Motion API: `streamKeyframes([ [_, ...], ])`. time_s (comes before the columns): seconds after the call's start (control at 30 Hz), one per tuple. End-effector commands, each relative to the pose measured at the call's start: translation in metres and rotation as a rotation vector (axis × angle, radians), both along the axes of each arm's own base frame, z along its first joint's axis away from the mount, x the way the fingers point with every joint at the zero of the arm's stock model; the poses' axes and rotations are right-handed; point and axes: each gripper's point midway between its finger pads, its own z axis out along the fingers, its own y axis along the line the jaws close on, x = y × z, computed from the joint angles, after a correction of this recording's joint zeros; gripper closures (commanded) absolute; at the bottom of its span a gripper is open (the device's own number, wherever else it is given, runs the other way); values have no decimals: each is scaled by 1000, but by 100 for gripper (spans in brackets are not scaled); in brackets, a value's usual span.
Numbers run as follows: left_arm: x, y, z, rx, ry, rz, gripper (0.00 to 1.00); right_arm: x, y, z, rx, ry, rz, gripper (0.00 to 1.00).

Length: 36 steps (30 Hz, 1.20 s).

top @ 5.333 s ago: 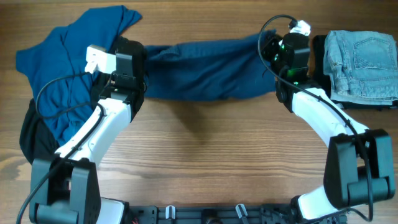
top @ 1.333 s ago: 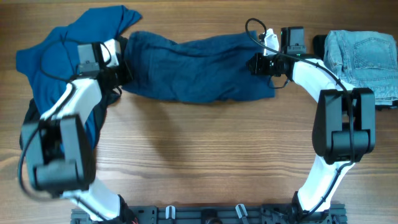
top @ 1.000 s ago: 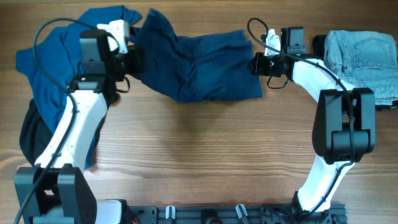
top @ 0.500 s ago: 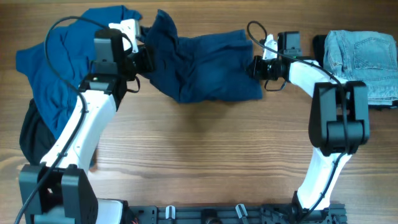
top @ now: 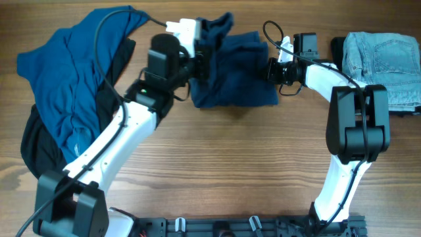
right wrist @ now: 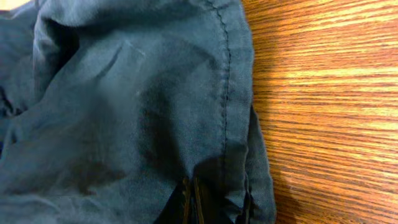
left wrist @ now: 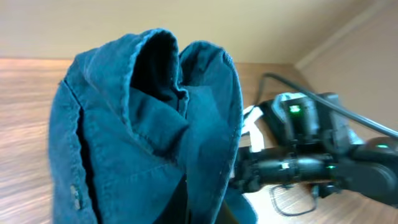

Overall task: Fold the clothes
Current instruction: 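Fold the left end over toward the right gripper with the left gripper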

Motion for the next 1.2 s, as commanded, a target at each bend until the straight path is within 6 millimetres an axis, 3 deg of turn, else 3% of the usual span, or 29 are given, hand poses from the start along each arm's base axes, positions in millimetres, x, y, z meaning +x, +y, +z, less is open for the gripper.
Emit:
streamKeyframes([
  [0.0, -3, -29, -9, -20, 5, -13, 96, -17, -1, -40, -19, 104, -15, 96],
  [0.13, 5, -57, -40, -57, 39, -17, 96, -17, 0, -40, -12, 104, -12, 96],
  [0.27, 11, -72, -59, -104, 61, -16, 96, -17, 0, -40, -13, 103, -11, 96],
  [0.43, 7, -89, -61, -135, 47, -37, 96, -16, 0, -39, -12, 98, -12, 96],
  [0.77, 8, -106, -73, -137, 20, 21, 96, -15, 4, -36, 13, 91, -2, 96],
  [0.8, 7, -109, -76, -146, 29, 20, 92, -15, 4, -36, 13, 91, -3, 96],
  [0.83, 6, -111, -80, -152, 41, 20, 78, -15, 4, -36, 13, 92, -3, 96],
  [0.87, 5, -113, -82, -149, 45, 17, 49, -14, 4, -36, 15, 90, -6, 96],
  [0.9, 3, -114, -83, -147, 48, 13, 2, -14, 6, -35, 24, 85, -1, 96],
  [1.03, 4, -113, -83, -147, 47, 16, 0, -5, 11, -22, 98, 49, -2, 96],
  [1.17, 7, -110, -79, -152, 39, 23, 0, 5, -5, -1, 114, 3, -32, 96],
])
